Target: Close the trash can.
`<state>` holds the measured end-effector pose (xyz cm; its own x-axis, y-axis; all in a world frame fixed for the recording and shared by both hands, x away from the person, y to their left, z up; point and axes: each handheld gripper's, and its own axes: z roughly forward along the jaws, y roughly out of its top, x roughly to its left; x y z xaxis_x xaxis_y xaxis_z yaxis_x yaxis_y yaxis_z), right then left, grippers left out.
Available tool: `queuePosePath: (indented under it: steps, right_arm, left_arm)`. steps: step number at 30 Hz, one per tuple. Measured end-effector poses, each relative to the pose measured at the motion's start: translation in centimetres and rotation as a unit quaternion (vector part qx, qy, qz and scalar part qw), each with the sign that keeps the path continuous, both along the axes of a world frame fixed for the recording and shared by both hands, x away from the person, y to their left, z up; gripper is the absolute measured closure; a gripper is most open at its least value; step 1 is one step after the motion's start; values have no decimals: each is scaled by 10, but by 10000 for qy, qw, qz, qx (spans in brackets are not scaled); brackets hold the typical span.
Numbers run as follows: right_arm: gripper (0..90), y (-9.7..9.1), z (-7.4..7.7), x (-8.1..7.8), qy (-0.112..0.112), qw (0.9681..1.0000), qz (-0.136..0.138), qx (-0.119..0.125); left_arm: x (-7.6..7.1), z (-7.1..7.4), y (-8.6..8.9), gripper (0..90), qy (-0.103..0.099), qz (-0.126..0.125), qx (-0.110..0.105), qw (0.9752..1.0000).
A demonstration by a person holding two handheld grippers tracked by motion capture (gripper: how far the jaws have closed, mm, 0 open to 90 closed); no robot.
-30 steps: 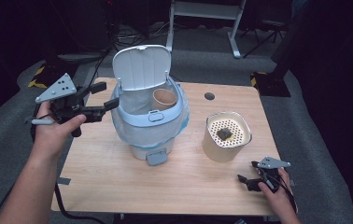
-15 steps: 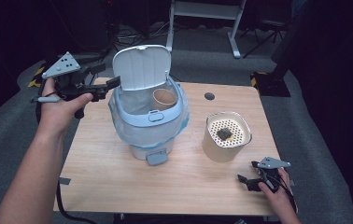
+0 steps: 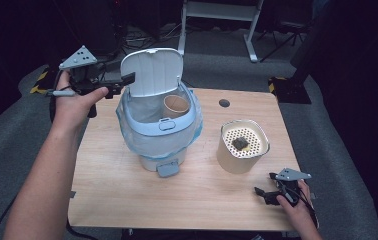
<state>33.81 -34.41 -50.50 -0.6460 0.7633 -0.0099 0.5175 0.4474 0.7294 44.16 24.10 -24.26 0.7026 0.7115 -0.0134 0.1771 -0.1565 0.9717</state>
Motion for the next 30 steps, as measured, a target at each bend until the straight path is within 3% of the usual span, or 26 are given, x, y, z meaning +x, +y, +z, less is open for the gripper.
queuePosePath:
  steps: [7,14,20,23,26,30]
  right_arm:
    - [111,0,0,0,-2,10000,0,-1]
    - [111,0,0,0,-1,10000,0,-1]
    - [111,0,0,0,-1,10000,0,-1]
    - [111,0,0,0,-2,10000,1,-1]
    - [111,0,0,0,-3,10000,1,-1]
    - [112,0,0,0,-4,10000,2,-1]
  left_arm:
    - [-2,6,-3,324,119,-123,-4,9999]
    - [-20,9,-7,314,224,-582,164,9979]
    - [-35,3,-20,370,416,-1186,139,9920]
    - [-39,-1,-30,409,795,-1478,35,9858]
    - [-40,-5,-40,430,1027,-1547,165,9825]
    - [-37,-12,-50,458,1259,-1611,154,9787]
